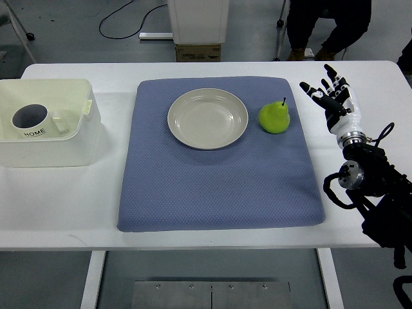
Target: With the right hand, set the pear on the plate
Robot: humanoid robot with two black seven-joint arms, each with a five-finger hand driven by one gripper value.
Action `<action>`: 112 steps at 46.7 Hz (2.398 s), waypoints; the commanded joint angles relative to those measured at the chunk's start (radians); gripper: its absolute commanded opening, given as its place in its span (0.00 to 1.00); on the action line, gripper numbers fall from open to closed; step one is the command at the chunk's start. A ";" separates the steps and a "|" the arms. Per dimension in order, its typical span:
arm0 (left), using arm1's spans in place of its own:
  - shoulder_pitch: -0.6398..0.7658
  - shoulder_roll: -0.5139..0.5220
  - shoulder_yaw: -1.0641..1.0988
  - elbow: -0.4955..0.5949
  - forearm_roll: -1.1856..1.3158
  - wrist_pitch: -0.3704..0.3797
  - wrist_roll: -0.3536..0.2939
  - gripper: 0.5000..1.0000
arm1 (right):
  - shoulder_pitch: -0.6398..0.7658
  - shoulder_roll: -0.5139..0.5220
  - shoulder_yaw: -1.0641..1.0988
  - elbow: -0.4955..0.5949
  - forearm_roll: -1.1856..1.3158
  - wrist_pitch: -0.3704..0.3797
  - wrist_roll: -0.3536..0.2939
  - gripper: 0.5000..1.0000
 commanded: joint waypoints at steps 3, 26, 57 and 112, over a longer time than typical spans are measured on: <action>0.001 0.000 0.000 0.000 0.000 0.000 -0.002 1.00 | 0.003 0.002 0.000 0.000 0.000 0.000 0.000 1.00; 0.011 0.000 0.000 0.000 0.000 0.000 -0.002 1.00 | 0.019 -0.001 0.003 0.002 0.000 0.000 0.000 1.00; 0.011 0.000 0.000 0.000 0.000 0.000 -0.002 1.00 | 0.049 -0.007 -0.002 0.002 0.000 0.000 -0.001 1.00; 0.011 0.000 0.000 0.000 0.000 0.000 -0.002 1.00 | 0.042 0.016 -0.077 0.081 -0.011 0.003 0.002 1.00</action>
